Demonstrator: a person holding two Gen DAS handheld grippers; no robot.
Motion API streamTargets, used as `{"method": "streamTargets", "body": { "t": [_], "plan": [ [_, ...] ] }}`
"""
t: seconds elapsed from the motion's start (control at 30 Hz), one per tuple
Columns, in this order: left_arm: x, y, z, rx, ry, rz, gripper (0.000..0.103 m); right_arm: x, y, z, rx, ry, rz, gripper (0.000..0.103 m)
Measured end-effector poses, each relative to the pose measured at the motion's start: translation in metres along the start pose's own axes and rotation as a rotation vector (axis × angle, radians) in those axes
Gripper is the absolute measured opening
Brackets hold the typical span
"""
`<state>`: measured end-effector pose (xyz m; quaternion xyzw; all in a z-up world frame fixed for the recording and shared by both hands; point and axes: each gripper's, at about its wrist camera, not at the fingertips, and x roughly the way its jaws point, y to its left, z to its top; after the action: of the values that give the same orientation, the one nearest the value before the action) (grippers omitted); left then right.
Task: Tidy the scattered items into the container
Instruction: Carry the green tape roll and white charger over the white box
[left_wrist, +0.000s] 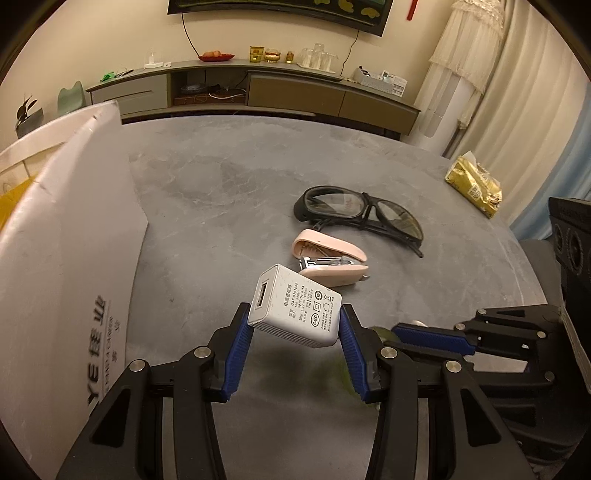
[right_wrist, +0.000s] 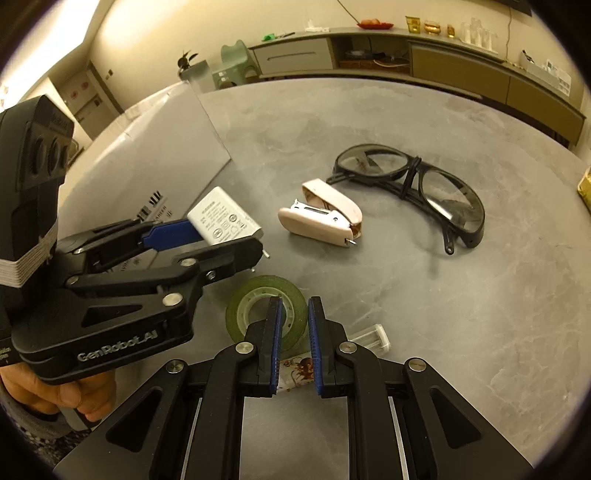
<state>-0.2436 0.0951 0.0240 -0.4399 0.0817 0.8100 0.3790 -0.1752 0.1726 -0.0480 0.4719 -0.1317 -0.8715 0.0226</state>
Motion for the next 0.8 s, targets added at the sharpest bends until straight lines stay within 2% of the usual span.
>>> {"method": "streamTargets", "body": {
  "t": [0.27,0.8],
  "plan": [
    [-0.033,-0.007,-0.003,0.011,-0.023,0.015,0.048,-0.017,0.016,-0.007,-0.020,-0.026,0.018,0.014],
    [-0.111,-0.019,-0.032,0.022,-0.074,0.031,0.048,-0.056,0.055,-0.030,-0.052,-0.106,0.064,0.014]
  ]
}}
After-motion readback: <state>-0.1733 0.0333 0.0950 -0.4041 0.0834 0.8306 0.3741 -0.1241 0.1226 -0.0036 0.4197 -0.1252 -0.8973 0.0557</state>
